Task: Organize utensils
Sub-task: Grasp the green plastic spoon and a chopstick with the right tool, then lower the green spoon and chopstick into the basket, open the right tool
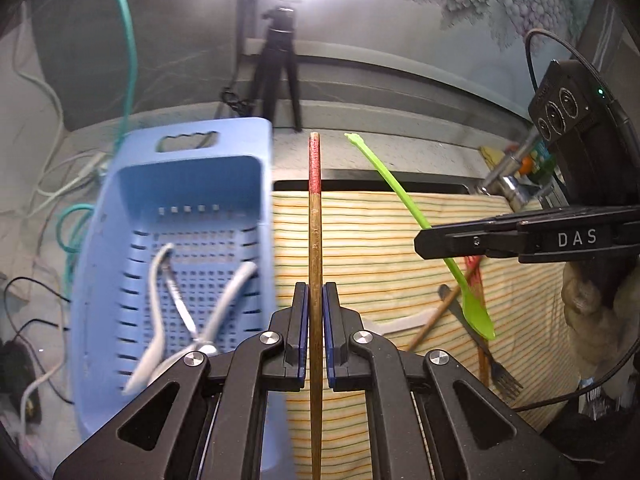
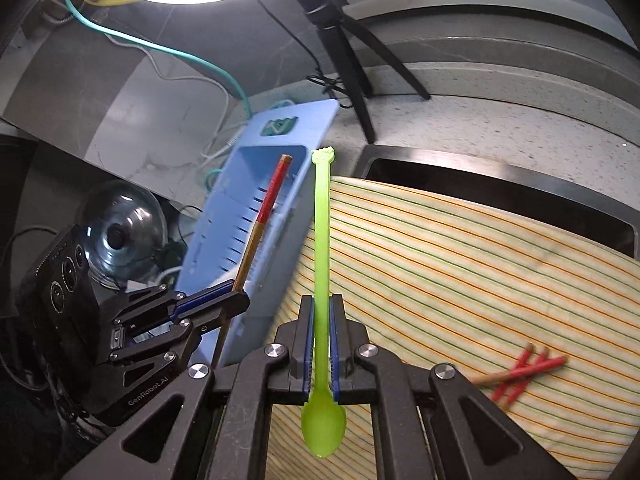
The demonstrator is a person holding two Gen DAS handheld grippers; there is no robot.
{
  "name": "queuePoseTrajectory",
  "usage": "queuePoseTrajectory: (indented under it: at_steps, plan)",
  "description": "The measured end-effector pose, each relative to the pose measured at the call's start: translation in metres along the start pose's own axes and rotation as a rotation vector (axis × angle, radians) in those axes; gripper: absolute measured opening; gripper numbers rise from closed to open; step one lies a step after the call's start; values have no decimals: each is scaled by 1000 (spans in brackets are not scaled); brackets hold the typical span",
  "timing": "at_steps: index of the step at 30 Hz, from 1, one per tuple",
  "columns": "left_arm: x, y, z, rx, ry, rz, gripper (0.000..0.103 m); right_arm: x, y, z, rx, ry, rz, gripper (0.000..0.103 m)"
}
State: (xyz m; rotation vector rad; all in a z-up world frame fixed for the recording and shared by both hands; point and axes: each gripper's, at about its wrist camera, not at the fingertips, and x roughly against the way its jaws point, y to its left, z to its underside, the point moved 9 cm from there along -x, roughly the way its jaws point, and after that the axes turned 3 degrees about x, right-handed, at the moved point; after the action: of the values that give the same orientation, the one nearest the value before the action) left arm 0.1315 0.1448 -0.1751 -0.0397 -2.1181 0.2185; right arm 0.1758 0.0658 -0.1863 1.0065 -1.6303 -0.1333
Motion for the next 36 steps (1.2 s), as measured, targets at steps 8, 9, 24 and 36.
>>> queuePoseTrajectory:
  at_steps: [8, 9, 24, 36]
  plan:
    - [6, 41, -2, 50, -13, -38, 6, -35, 45, -20, -3, 2, -45, 6]
    - [5, 45, -2, 51, -10, -42, 6, -38, 48, -22, -2, 2, -46, 6]
    - [-4, 89, 4, 87, 26, -16, 6, -92, 69, -35, -60, 5, -6, 7]
    - [8, 103, 4, 79, 5, -7, 11, -89, 74, -32, -54, -10, 62, 20]
